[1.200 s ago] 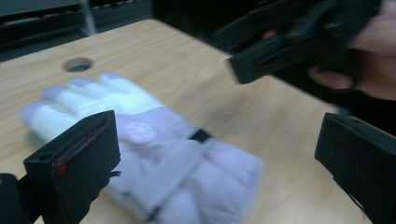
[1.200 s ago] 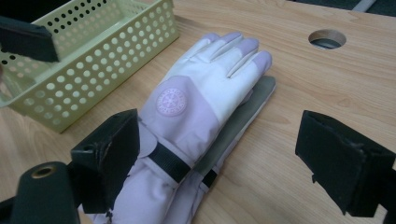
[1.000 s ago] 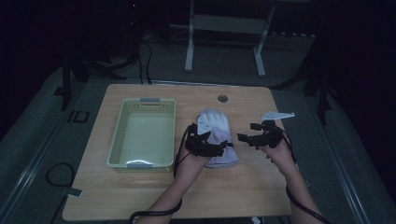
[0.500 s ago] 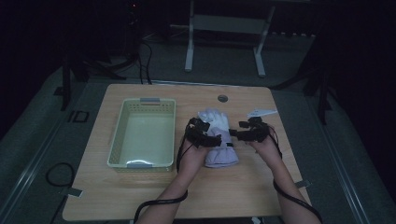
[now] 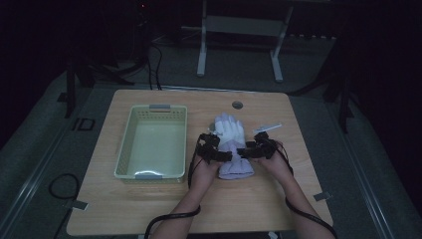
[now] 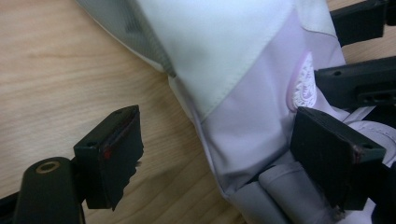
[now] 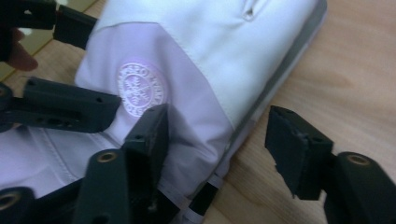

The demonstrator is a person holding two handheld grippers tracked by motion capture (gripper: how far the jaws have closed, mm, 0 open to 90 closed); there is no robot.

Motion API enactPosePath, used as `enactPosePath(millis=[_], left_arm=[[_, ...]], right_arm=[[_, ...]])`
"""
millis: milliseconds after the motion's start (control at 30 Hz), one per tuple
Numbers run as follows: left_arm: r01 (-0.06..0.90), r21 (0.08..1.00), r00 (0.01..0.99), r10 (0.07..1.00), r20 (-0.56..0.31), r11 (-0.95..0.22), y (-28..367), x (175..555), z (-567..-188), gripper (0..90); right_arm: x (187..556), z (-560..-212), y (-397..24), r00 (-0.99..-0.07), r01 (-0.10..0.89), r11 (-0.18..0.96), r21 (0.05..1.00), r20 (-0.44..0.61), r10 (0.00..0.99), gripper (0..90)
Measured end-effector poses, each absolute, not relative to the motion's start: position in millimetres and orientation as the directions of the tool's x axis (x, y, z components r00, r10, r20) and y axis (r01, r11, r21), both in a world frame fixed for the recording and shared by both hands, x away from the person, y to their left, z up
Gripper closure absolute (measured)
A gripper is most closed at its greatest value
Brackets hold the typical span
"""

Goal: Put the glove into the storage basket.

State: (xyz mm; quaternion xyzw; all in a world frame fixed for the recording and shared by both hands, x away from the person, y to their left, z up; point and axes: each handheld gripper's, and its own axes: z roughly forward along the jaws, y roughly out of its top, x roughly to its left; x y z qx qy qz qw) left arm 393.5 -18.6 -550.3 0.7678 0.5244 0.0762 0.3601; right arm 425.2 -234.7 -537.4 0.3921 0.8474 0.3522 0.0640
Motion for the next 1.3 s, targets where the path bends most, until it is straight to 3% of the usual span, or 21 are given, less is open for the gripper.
enactPosePath(millis=[133,233,300,433,467,600,833,1300], left_arm=[[0.764,0.619,0.457,0.83,-0.321,-0.181,-15,397,-556,18.6],[0.774,0.612,0.477,0.787,-0.392,-0.164,-11,400,-560,32.4],[0.782,0.605,0.484,0.758,-0.437,-0.15,-8,400,-562,42.7],[0.79,0.598,0.488,0.731,-0.477,-0.137,-7,401,-564,51.9],[0.791,0.597,0.489,0.726,-0.483,-0.136,-6,401,-563,56.5],[0.78,0.608,0.501,0.73,-0.465,-0.148,-8,399,-560,64.5],[0.794,0.595,0.488,0.715,-0.501,-0.125,-6,400,-552,71.1],[0.726,0.664,0.576,0.689,-0.441,-0.182,-2,388,-494,72.2]], right_arm=[[430,-545,-240,-0.655,0.674,0.401,0.62,0.251,0.712,39.2],[433,-549,-242,-0.638,0.707,0.371,0.602,0.317,0.702,46.4],[433,-551,-242,-0.64,0.716,0.36,0.598,0.356,0.682,58.0],[431,-549,-240,-0.644,0.711,0.371,0.598,0.339,0.686,64.4],[430,-547,-238,-0.648,0.702,0.381,0.602,0.319,0.691,69.6],[427,-544,-234,-0.647,0.693,0.389,0.606,0.286,0.707,76.2],[422,-533,-230,-0.641,0.677,0.383,0.629,0.248,0.726,79.7],[398,-480,-231,-0.669,0.587,0.36,0.725,0.183,0.72,80.2]])
